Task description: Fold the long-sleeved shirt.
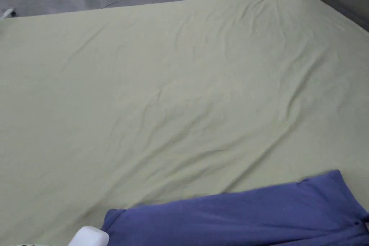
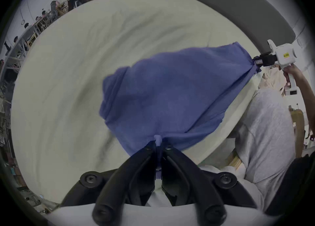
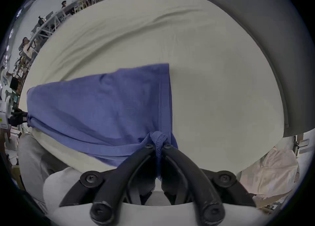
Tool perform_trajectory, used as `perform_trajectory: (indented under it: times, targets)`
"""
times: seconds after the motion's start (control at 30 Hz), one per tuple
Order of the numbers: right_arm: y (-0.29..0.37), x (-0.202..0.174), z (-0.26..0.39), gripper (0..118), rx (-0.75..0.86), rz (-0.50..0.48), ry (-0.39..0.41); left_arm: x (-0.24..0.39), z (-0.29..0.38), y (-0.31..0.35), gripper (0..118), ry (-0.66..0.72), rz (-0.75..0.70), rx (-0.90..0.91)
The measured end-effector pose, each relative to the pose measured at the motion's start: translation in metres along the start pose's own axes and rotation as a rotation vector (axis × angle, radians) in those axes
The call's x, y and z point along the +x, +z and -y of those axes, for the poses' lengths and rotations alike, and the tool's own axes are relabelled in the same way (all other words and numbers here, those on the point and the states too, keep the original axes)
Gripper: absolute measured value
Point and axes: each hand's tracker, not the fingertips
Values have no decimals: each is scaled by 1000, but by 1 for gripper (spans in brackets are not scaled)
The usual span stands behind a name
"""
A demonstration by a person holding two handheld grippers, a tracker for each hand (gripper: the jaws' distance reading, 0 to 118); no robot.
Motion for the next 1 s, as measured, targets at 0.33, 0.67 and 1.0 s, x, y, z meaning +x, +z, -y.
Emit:
perform_trajectory:
  times: [0.33,0.67,1.0]
  targets:
    - [17,13,-18,61,-146,1,-183,-12,1,35,98,233,-35,111]
    - [109,-21,-10,0,324,-446,-281,-14,32,80,0,428,149,308]
    - [76,-72,2,0,343,-694,-210,-101,47,-8,118,577,424,264]
